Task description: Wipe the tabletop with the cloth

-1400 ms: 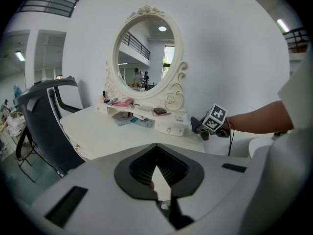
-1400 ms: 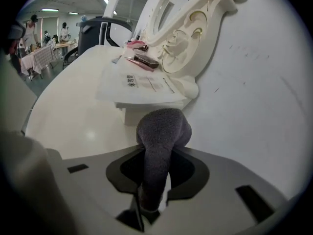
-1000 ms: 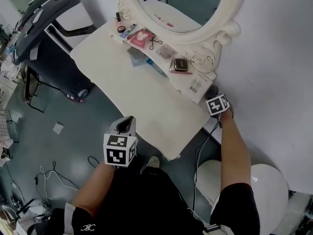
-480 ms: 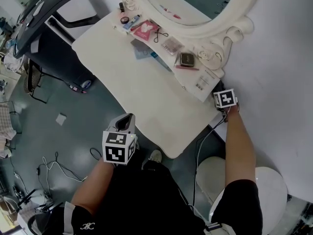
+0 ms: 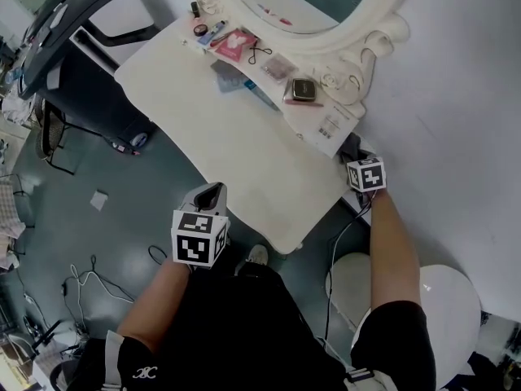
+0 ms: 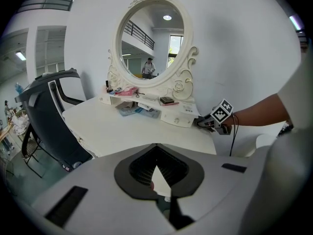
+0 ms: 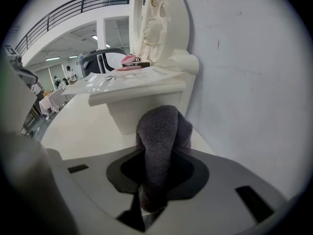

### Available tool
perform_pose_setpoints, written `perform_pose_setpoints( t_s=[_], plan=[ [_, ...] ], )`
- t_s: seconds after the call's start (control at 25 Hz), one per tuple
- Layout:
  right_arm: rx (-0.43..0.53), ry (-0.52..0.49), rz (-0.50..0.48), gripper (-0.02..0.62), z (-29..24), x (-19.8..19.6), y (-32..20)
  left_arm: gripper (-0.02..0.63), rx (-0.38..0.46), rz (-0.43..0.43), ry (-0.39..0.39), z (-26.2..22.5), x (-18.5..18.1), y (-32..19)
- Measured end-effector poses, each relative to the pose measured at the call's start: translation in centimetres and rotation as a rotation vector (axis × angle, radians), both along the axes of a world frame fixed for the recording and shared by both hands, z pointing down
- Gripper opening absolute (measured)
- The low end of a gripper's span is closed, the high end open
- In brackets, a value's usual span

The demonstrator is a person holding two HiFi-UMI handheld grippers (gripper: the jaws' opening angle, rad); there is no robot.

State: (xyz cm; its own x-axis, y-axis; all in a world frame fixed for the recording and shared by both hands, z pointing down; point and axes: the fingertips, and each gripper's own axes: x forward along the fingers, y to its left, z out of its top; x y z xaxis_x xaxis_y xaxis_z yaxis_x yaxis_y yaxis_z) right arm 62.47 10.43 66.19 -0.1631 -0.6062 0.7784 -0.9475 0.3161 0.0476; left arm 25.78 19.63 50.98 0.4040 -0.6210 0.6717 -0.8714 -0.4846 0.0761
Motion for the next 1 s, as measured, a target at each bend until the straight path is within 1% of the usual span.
perform_pose_setpoints(
  t_s=[0.16, 0.32, 0.56, 0.84, 1.0],
  plan=[
    [0.018, -0.026, -0.003, 0.092, -0.4, -2.5, 2.1, 0.0, 0.004, 0.039, 0.003, -0.2, 1.2, 0.8],
    [0.052, -0.047, -0.007, 0.092, -0.3, -4.9, 4.0, 0.0, 0.0, 0.051, 0.021, 0.0, 2.3, 1.7],
    [0.07, -0.074, -0.028, 0.092, -0.3, -7.8, 7.4, 0.0, -0.002, 0.085, 0.04, 0.1, 3.3, 2.7],
    [0.068, -0.106, 0.018, 0.092, -0.4, -11.3, 11.7, 0.0, -0.003, 0.137, 0.071, -0.1, 3.0, 2.6],
    [0.068, -0.121, 0.076, 0.092, -0.4, -13.9, 14.4, 0.0, 0.007, 0.218, 0.094, -0.5, 2.3, 2.0]
  ],
)
